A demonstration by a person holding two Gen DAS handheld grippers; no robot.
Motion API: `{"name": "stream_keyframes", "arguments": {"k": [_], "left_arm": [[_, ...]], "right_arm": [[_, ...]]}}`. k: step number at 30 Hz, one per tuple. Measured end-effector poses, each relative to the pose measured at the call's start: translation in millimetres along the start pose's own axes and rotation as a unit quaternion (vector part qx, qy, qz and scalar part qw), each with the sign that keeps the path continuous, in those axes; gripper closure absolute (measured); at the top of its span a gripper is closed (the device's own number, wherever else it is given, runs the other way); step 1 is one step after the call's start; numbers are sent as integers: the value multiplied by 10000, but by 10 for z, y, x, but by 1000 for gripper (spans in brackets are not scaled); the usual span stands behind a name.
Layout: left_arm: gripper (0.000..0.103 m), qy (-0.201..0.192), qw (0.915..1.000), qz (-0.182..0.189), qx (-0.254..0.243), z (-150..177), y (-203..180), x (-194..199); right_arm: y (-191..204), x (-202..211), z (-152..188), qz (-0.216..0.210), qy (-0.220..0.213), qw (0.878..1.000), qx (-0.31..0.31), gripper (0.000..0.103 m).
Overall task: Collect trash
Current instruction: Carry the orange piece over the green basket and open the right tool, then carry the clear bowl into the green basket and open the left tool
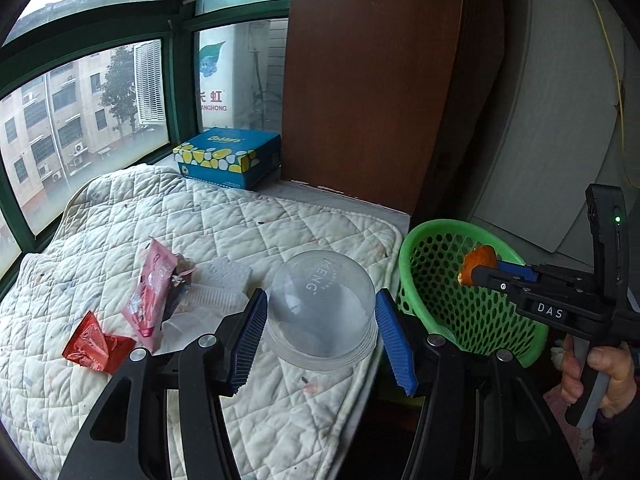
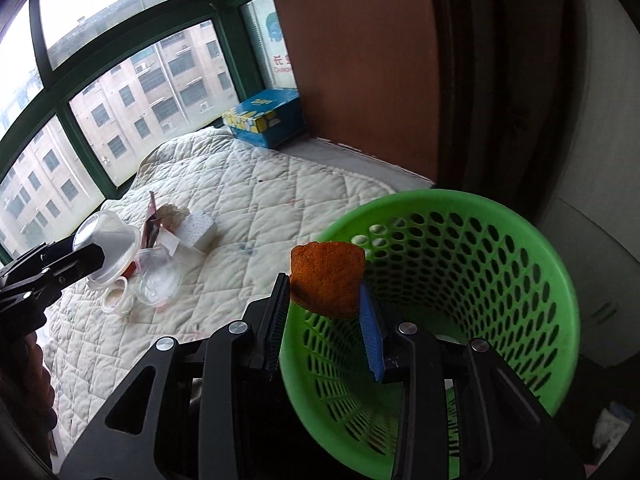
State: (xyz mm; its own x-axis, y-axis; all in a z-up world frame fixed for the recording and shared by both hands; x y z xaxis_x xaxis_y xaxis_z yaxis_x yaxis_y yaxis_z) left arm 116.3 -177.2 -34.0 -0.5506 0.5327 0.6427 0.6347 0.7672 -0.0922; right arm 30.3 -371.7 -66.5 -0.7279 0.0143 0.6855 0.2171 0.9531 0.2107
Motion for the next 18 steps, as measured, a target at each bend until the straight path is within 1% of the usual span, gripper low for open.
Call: {"name": "stream_keyframes", "arguments": {"k": [5,7,12,16,18], "left_arm": [[49,-4,9998,158,-127,-99,-241,-78],[49,5,9996,217,-180,-136,-341,-116],[49,50,9989,351,-320,-208,-588,-220],[49,103,9980,448,-435,-249,-775,-310],[49,142,9976,494,-473,-251,-855,-355]], "right_arm": [[-332,116,63,179,-31,9996,-223,67],[-426,143,90,169,-18,9994,-317,63],[-617,258,155,287,-65,9985,-455,59],[-762,393,205,366,-144,9977,-547,51],[-819,456,229,401,-180,9973,-586,49]]}}
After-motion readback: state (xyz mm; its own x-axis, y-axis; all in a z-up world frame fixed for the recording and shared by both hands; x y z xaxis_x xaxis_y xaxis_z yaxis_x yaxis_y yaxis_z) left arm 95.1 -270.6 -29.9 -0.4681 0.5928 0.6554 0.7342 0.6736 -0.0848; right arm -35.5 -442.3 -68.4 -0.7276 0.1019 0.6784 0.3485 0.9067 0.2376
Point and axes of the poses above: each gripper's, at about its wrist camera, not at the fingertips, and x roughly against the way its jaws point, y to its left, z to its underside, the point moved 7 cm from there along -x, roughly the way its jaws point, and after that the axes turned 1 degree about z, right-handed, at the moved point
